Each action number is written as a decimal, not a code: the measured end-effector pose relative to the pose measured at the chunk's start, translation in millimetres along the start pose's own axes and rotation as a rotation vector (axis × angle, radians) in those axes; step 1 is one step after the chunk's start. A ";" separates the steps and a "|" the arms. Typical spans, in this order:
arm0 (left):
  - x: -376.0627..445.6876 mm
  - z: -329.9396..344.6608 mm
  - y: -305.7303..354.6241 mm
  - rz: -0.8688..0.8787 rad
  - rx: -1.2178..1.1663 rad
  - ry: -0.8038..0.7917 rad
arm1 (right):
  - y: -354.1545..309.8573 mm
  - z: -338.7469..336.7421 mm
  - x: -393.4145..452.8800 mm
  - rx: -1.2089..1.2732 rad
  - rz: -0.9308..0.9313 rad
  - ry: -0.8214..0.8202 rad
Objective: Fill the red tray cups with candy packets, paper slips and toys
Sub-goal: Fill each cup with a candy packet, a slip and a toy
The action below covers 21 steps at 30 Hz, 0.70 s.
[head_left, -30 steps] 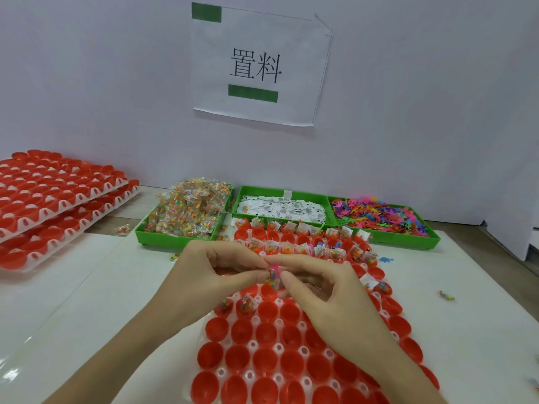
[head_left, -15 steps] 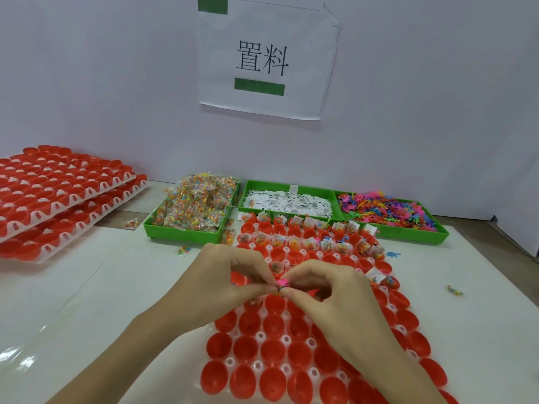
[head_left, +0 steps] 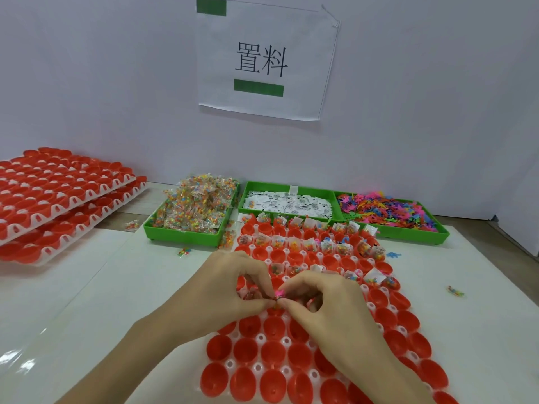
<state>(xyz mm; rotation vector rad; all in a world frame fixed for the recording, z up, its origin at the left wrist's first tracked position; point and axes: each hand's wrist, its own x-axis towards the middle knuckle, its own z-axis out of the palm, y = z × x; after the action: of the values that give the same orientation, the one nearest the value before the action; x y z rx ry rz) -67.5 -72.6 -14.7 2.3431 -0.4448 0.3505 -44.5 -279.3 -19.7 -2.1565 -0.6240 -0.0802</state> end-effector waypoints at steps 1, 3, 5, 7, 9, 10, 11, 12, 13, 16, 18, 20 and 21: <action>-0.2 0.2 -0.1 0.000 0.017 -0.009 | -0.2 1.1 -0.3 0.002 0.002 -0.003; -0.2 0.8 -0.8 -0.004 0.039 -0.031 | -0.1 3.2 -1.4 -0.008 0.001 -0.002; -0.5 1.3 -1.1 -0.007 0.047 -0.040 | 1.7 4.7 -1.7 -0.052 0.003 0.018; -0.5 1.3 -0.9 0.001 0.053 -0.047 | 3.7 4.8 0.0 -0.122 0.014 0.022; -0.4 1.6 -1.5 0.011 0.060 -0.051 | 5.9 4.2 2.3 -0.156 0.014 0.007; -0.3 2.0 -2.0 0.009 0.060 -0.049 | 6.5 3.9 3.1 -0.156 0.007 -0.004; -0.4 2.5 -2.5 0.005 0.059 -0.044 | 6.9 3.2 3.4 -0.152 -0.006 -0.018; -0.6 3.4 -2.4 0.004 0.057 -0.038 | 7.5 2.3 3.6 -0.147 -0.021 -0.031; -1.1 4.8 -1.7 0.012 0.059 -0.037 | 8.2 1.4 3.7 -0.144 -0.038 -0.043; -2.0 9.4 0.0 0.049 0.088 -0.033 | 10.8 -0.1 3.9 -0.172 -0.077 -0.071; -1.7 10.3 0.5 0.038 0.096 -0.023 | 11.5 1.1 4.1 -0.212 -0.092 -0.073; -1.5 10.5 0.8 0.028 0.102 -0.005 | 10.7 3.1 4.8 -0.230 -0.088 -0.058; -1.7 10.8 1.2 0.017 0.095 0.007 | 10.0 3.6 5.4 -0.229 -0.077 -0.044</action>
<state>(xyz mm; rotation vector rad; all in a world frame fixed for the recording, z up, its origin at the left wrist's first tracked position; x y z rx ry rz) -68.1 -80.5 -22.3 2.4304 -0.4534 0.3951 -35.8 -279.4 -27.8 -2.3589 -0.7543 -0.1527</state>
